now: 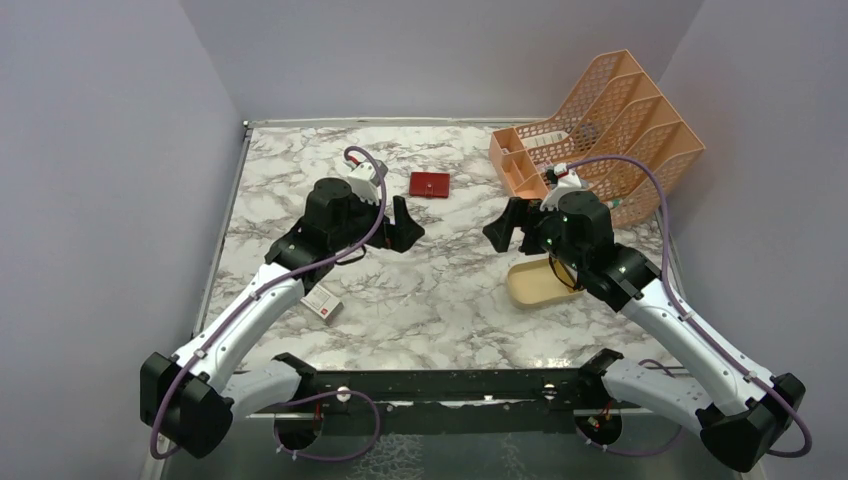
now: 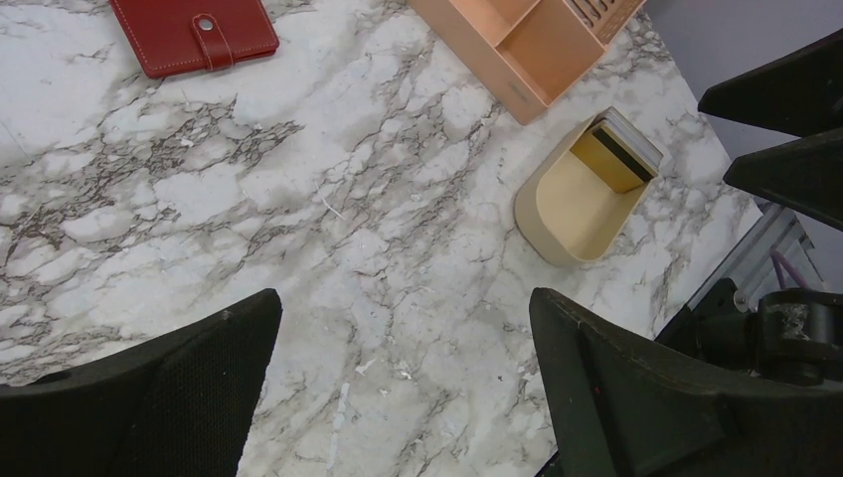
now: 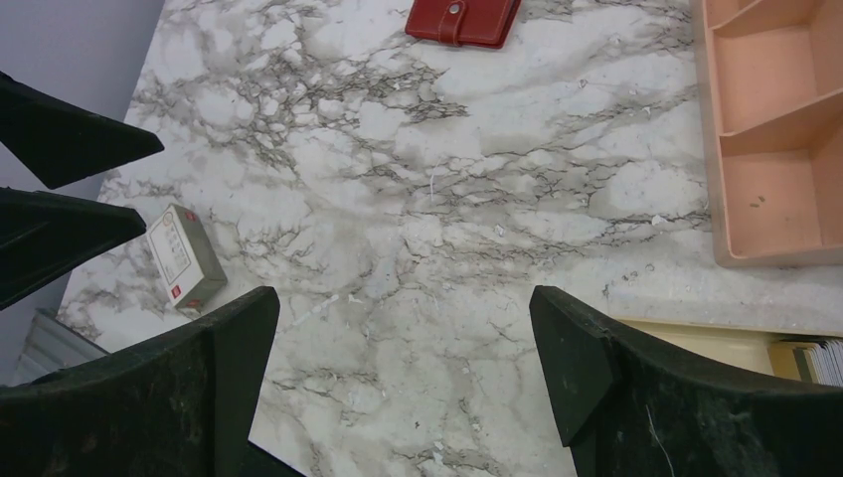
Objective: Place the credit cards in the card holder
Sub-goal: Move the card holder to the center of the board.
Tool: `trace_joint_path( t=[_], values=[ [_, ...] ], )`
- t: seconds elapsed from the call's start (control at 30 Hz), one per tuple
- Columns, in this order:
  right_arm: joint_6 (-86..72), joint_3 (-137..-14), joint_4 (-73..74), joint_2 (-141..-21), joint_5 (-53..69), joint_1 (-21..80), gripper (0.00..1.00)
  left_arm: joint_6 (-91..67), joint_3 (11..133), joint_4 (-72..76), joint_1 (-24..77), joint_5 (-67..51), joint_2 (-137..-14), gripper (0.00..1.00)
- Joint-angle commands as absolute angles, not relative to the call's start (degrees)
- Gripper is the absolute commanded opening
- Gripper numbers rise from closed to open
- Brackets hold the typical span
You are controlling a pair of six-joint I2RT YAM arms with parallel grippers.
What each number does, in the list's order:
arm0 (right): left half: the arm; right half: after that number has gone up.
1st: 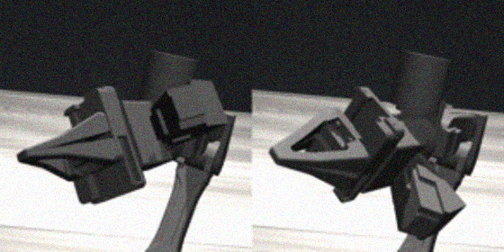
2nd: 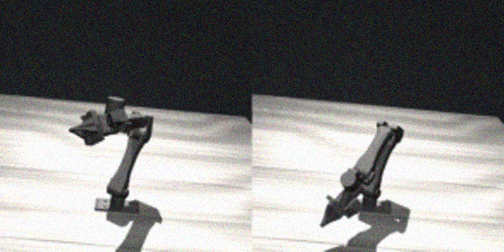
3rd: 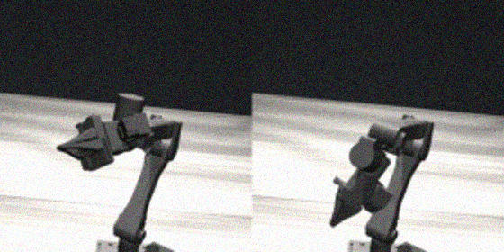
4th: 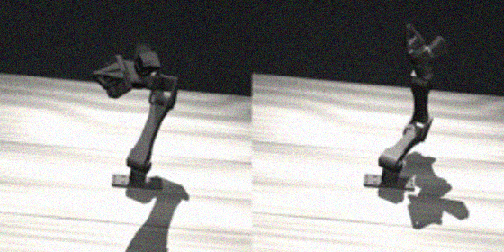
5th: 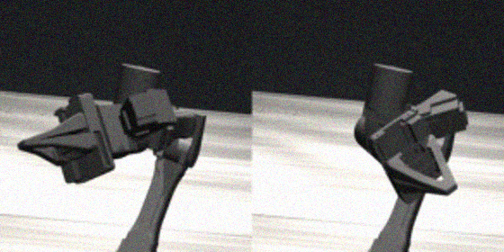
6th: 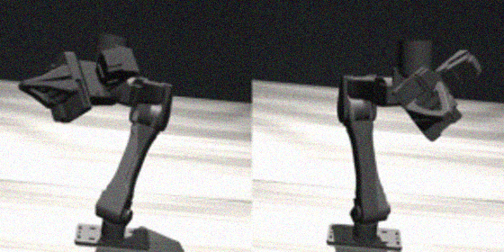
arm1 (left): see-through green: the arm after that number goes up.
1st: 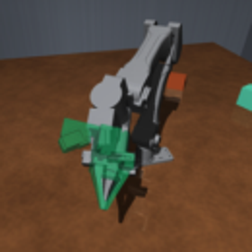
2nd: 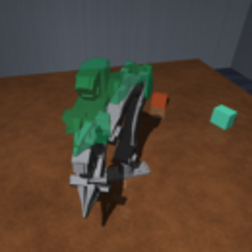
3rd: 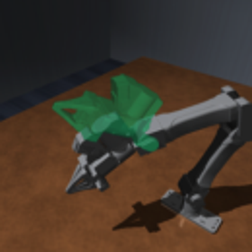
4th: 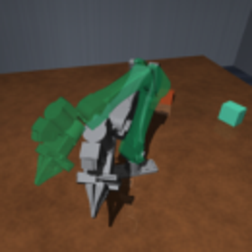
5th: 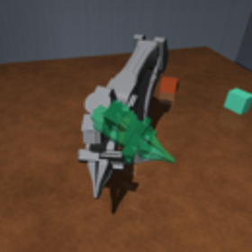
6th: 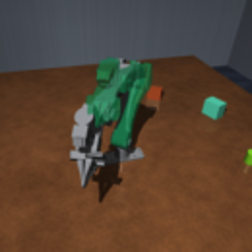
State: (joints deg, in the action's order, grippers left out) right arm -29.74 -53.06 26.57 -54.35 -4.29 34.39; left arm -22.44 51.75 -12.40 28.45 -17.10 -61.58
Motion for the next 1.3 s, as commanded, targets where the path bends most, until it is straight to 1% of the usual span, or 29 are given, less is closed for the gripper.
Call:
trace_joint_path(
  t=[0.0, 0.2, 0.33, 0.37, 0.43, 0.47, 0.53, 0.6, 0.7, 0.87, 1.0, 1.1, 1.27],
  values=[
    [-29.51, -52.70, 25.09, -53.83, -3.78, 34.01, 1.00, -20.95, 53.09, -10.71, 28.04, -15.89, -63.24, 0.99],
    [-28.76, -52.15, 24.40, -53.12, -4.70, 33.95, 1.00, -21.54, 56.36, -11.50, 28.04, -14.34, -68.89, 0.99],
    [-27.90, -52.48, 23.81, -52.93, -4.06, 34.01, 1.00, -21.83, 61.76, -13.08, 27.99, -6.98, -75.35, 0.99],
    [-27.75, -52.54, 23.42, -52.77, -3.65, 34.01, 1.00, -21.55, 63.79, -13.58, 27.95, -4.81, -77.69, 0.96],
    [-27.35, -52.77, 23.00, -52.62, -2.13, 34.01, 1.00, -20.96, 67.92, -13.66, 27.87, 0.51, -81.97, 0.88],
    [-27.27, -52.89, 22.84, -52.54, -1.58, 34.01, 1.00, -20.43, 69.34, -12.84, 27.72, 2.54, -83.93, 0.86],
    [-27.57, -53.06, 22.58, -52.14, -0.28, 34.01, 1.00, -19.13, 72.48, -11.12, 26.91, 4.34, -87.78, 0.86],
    [-27.37, -53.01, 22.06, -51.55, 1.44, 34.01, 0.99, -18.61, 77.07, -10.80, 25.79, 4.04, -92.78, 0.86],
    [-27.46, -53.23, 21.80, -50.70, 2.10, 34.01, 0.98, -17.75, 84.91, -10.75, 24.31, 0.28, -101.59, 0.85],
    [-29.16, -54.09, 23.16, -50.36, 1.41, 34.01, 0.96, -14.62, 95.80, -9.88, 22.76, -6.79, -115.26, 0.78],
    [-30.54, -54.10, 23.83, -50.39, 2.14, 34.01, 0.95, -11.48, 104.02, -11.15, 22.04, -10.73, -123.72, 0.76],
    [-31.58, -53.49, 23.57, -50.27, 2.74, 34.01, 0.94, -10.49, 109.85, -11.18, 21.02, -16.70, -129.15, 0.76],
    [-31.91, -53.52, 24.14, -51.16, 3.14, 34.01, 0.93, -11.77, 116.94, -12.55, 20.40, -19.12, -136.95, 0.75]
  ],
)
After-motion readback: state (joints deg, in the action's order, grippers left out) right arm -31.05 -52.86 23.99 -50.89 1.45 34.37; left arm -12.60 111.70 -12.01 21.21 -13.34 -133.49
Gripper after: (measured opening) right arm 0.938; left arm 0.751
